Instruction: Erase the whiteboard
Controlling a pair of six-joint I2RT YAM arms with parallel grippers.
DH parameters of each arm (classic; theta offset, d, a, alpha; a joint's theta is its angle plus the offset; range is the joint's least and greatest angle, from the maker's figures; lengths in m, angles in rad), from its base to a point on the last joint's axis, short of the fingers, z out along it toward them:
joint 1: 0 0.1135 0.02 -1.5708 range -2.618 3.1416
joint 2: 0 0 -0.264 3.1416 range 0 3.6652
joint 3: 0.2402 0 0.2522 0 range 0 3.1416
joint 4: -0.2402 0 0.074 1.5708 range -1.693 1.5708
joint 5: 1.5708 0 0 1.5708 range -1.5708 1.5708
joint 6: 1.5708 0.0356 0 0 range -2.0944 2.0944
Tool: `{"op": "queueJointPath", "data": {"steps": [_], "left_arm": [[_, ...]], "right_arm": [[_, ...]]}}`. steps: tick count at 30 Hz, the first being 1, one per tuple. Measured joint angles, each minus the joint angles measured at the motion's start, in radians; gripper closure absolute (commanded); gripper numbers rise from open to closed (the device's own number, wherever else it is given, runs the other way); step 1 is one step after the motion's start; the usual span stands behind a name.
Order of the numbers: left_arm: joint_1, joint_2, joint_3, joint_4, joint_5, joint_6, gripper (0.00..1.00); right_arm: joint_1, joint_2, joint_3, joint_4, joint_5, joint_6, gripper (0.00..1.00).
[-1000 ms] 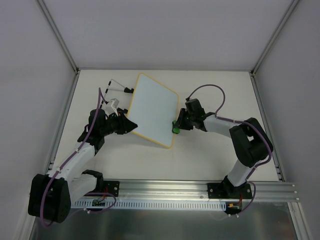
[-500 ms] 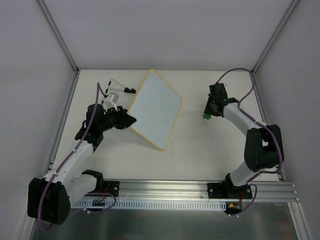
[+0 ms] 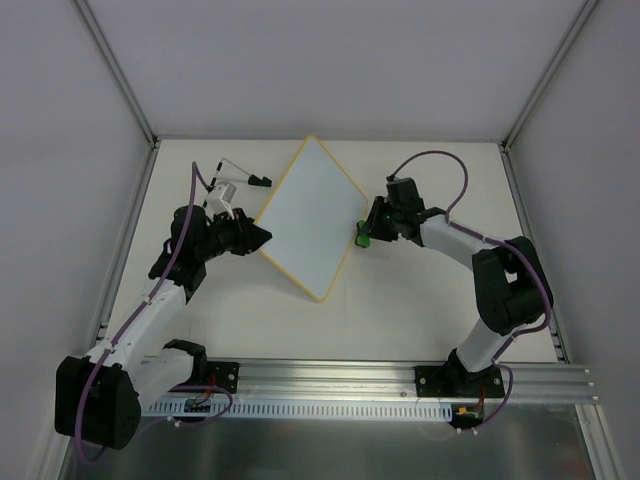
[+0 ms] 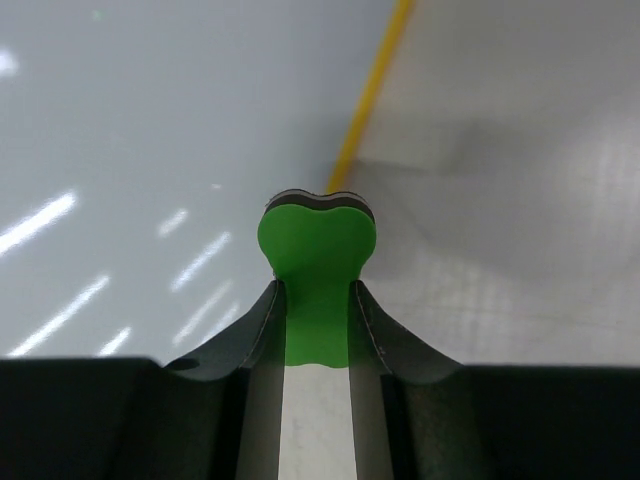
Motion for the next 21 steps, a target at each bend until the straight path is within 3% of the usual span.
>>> {"op": "queueJointPath", "data": {"steps": [8, 21], "left_arm": [[0.000, -0.001, -0.002, 0.000, 0.000, -0.002, 1.00], [0.003, -0.013, -0.007, 0.021, -0.039, -0.014, 1.00]], "right_arm": [[0.126, 0.108, -0.002, 0.189, -0.066, 0.101, 1.00], [0.169, 0.106, -0.164, 0.432, -0.070, 0.185, 1.00]]}}
